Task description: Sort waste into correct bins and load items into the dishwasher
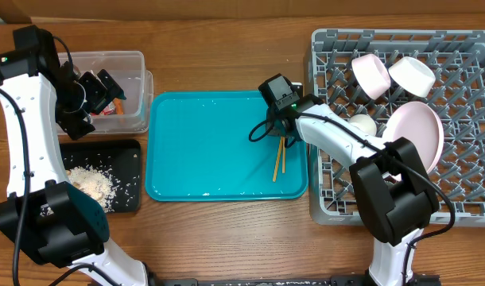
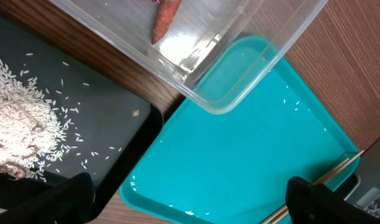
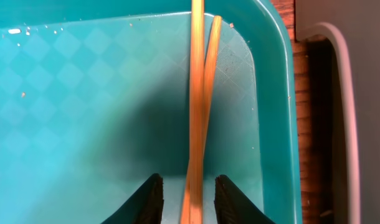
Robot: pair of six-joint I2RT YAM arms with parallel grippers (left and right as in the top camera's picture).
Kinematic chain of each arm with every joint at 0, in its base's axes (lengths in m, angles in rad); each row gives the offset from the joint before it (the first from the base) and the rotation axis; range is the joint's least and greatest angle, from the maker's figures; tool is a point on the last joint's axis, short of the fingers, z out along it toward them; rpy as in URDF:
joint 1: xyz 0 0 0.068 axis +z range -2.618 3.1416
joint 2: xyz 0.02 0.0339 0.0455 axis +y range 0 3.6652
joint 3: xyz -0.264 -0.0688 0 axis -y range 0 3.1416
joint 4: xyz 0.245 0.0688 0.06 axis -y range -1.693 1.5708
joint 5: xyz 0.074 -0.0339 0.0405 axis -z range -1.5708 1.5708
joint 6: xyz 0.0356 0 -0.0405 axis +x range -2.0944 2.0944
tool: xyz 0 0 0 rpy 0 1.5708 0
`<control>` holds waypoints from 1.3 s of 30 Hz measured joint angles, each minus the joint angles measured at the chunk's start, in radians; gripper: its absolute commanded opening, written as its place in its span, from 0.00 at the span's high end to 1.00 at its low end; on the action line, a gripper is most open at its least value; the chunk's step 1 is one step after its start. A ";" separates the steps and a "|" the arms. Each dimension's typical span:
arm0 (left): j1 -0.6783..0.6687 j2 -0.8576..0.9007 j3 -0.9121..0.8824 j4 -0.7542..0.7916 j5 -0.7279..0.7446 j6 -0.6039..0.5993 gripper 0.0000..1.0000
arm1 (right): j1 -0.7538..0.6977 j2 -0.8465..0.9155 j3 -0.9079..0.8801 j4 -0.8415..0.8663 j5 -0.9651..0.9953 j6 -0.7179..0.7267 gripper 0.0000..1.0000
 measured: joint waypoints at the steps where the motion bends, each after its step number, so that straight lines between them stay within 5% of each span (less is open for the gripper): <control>1: 0.000 0.000 0.000 0.000 0.000 0.000 0.00 | 0.000 0.000 0.000 0.000 0.000 -0.001 0.73; 39: 0.000 0.000 0.000 0.000 0.000 0.000 0.00 | 0.000 0.016 0.000 0.025 0.031 -0.014 0.86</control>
